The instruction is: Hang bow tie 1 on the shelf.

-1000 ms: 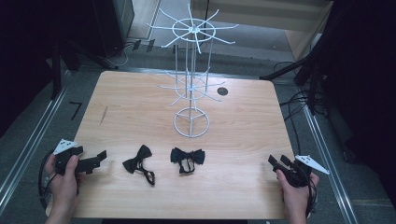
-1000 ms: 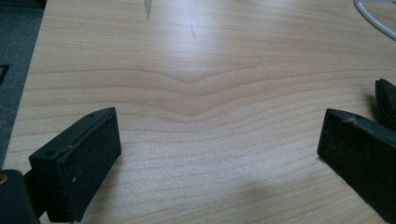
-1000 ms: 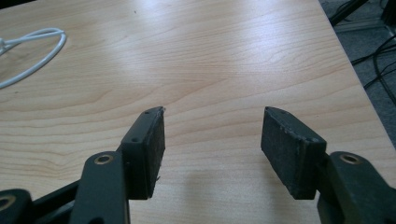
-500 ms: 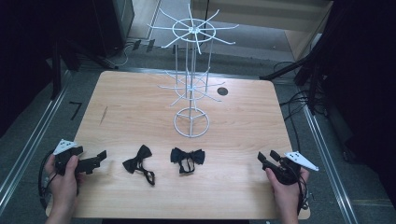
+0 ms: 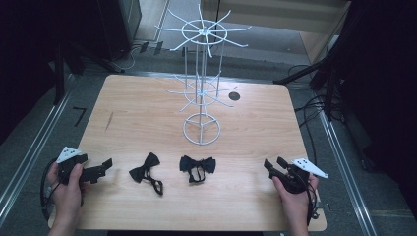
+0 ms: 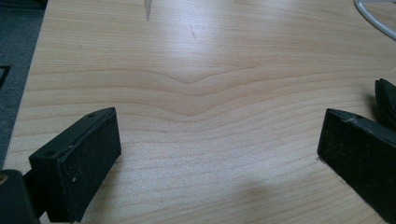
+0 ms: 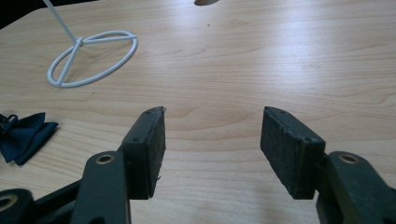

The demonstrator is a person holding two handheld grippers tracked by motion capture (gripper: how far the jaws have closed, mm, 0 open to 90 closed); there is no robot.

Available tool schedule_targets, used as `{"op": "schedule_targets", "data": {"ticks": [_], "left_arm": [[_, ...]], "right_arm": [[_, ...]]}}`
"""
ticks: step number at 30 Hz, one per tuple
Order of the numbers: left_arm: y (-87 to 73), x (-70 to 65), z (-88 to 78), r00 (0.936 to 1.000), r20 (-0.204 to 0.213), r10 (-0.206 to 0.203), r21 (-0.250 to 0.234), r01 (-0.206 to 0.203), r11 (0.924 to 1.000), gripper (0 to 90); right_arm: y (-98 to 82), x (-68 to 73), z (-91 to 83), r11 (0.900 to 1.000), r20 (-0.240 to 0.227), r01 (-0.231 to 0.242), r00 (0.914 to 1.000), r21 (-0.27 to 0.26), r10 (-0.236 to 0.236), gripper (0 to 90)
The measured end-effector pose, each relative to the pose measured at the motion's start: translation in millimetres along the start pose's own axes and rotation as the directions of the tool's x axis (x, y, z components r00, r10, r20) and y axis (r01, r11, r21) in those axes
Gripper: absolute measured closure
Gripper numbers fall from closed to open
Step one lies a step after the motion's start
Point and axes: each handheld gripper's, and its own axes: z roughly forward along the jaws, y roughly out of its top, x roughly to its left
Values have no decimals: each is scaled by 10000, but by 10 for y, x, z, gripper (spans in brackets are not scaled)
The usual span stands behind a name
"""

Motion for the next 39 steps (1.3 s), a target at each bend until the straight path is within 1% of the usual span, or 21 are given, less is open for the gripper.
{"op": "schedule_targets", "data": {"ticks": [4,8,12,19,22,26,32,35,39], "left_arm": [[0,-2,2,10000,6,17,-1,-17,10000,0],[0,-3,1,10000,-6,24,2,-24,10000,0],[2,-4,1,10000,-10,40,40,-40,10000,0],[2,-6,1,10000,-33,66,49,-65,10000,0],[2,-6,3,10000,-16,47,35,-47,10000,0],[1,-6,3,10000,-9,43,36,-43,10000,0],[2,-8,2,10000,-44,75,54,-75,10000,0],[2,-7,2,10000,-39,74,62,-74,10000,0],[2,-6,2,10000,-28,65,66,-65,10000,0]], "right_arm": [[15,57,32,9999,-48,152,9999,-24,-152,410],[26,115,70,9995,-150,315,9994,99,-313,410],[57,176,109,9990,-233,448,9987,44,-447,414],[93,331,205,9969,-600,751,9955,215,-737,415],[105,396,243,9966,-784,792,9939,242,-771,418],[132,456,288,9954,-875,922,9921,273,-895,420],[189,550,365,9959,-1015,848,9915,313,-812,423],[209,599,415,9956,-1131,898,9898,275,-862,426],[276,648,469,9936,-1213,1085,9871,302,-1041,426]]}}
